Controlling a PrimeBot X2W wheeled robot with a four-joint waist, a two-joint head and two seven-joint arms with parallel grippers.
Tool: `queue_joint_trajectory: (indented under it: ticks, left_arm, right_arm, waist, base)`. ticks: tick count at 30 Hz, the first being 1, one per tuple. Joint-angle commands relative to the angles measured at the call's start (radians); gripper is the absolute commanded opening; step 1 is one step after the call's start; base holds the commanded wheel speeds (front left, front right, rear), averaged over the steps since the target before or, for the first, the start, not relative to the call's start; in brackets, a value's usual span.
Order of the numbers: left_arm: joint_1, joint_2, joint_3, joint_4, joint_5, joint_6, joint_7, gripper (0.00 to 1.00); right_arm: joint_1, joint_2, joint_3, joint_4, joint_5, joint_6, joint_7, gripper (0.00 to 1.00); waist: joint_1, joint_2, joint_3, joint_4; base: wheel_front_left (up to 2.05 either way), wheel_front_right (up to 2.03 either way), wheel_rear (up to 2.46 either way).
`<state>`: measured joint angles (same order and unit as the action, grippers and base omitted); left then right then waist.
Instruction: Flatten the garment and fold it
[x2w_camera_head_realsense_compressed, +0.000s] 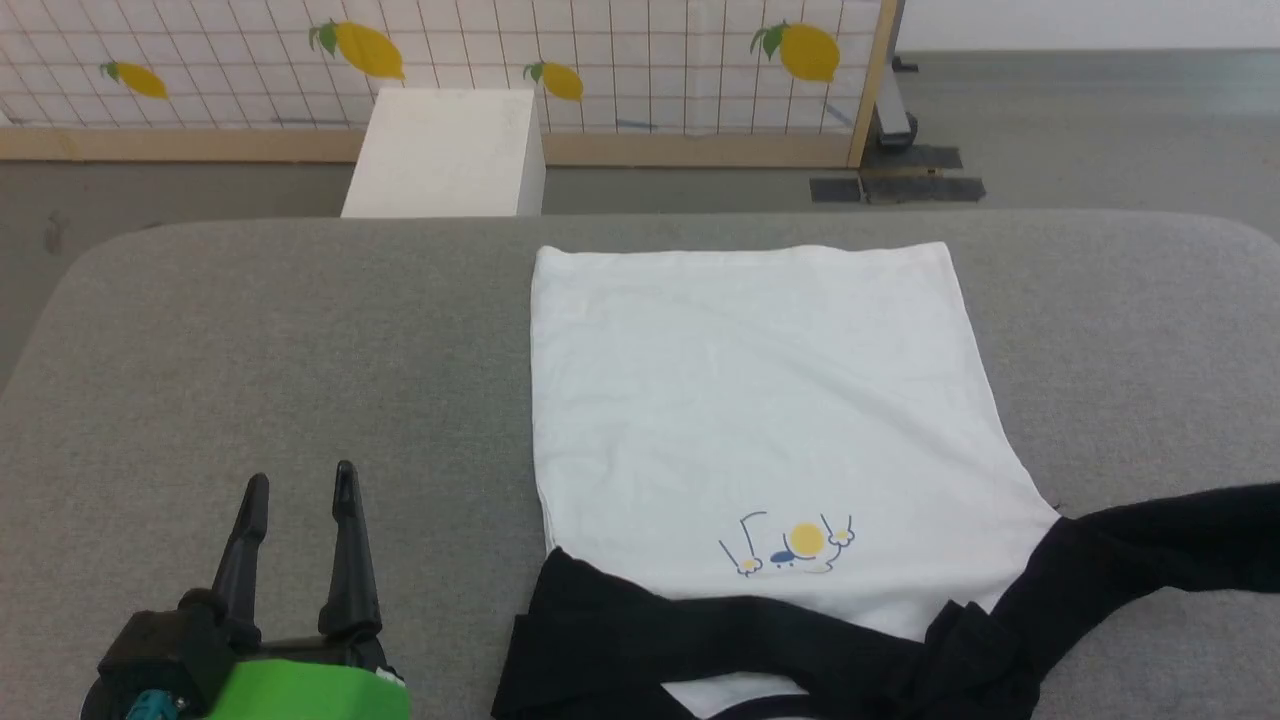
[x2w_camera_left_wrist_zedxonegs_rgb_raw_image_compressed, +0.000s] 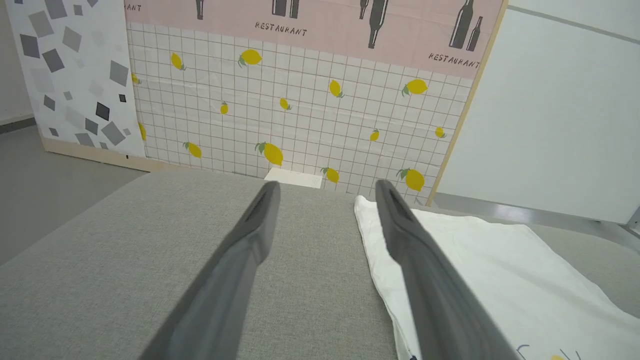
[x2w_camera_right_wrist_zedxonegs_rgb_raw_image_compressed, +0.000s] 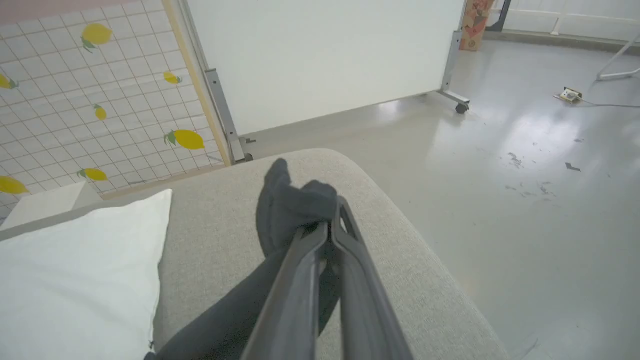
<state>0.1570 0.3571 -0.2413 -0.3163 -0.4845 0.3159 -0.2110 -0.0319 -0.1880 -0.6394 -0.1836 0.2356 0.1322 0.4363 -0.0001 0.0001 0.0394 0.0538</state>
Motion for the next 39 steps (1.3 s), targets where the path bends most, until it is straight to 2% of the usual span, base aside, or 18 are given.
queue_joint_trajectory:
  ticks: [1, 11, 19, 25, 32, 39]
  left_arm:
    - [0.018, 0.007, 0.002, -0.004, -0.012, 0.006, 0.002, 1.0]
    - [0.039, 0.017, 0.005, -0.019, -0.02, 0.011, 0.012, 1.0]
    - [0.043, 0.025, 0.006, -0.03, -0.024, 0.011, 0.017, 1.0]
    - [0.038, 0.022, 0.0, -0.03, -0.025, 0.011, 0.017, 1.0]
    - [0.024, 0.013, -0.008, -0.021, -0.028, 0.008, 0.012, 1.0]
    - [0.021, 0.009, -0.005, -0.013, -0.03, 0.011, 0.005, 1.0]
  right_arm:
    - [-0.028, -0.013, 0.035, -0.022, 0.003, -0.002, 0.009, 0.0]
    - [-0.116, -0.05, 0.36, -0.113, 0.048, -0.002, 0.064, 0.0]
    - [-0.167, -0.016, 0.636, -0.107, 0.06, -0.002, 0.077, 0.0]
    - [-0.172, -0.003, 0.805, -0.029, 0.088, -0.002, 0.063, 0.0]
    - [-0.111, -0.036, 0.966, 0.101, 0.102, -0.002, 0.041, 0.0]
    - [-0.059, -0.065, 1.099, 0.22, 0.105, -0.002, 0.005, 0.0]
  waist:
    - [0.0001, -0.0001, -0.031, 0.014]
    - [0.0001, -0.0001, -0.069, 0.049]
    - [0.0001, -0.0001, -0.069, 0.091]
    - [0.0001, -0.0001, -0.055, 0.122]
    - [0.0001, -0.0001, -0.033, 0.154]
    - [0.0001, -0.0001, -0.026, 0.156]
  base:
    - [0.0, 0.0, 0.0]
    - [0.0, 0.0, 0.0]
    - [0.0, 0.0, 0.0]
    - [0.0, 0.0, 0.0]
    - [0.0, 0.0, 0.0]
    - [0.0, 0.0, 0.0]
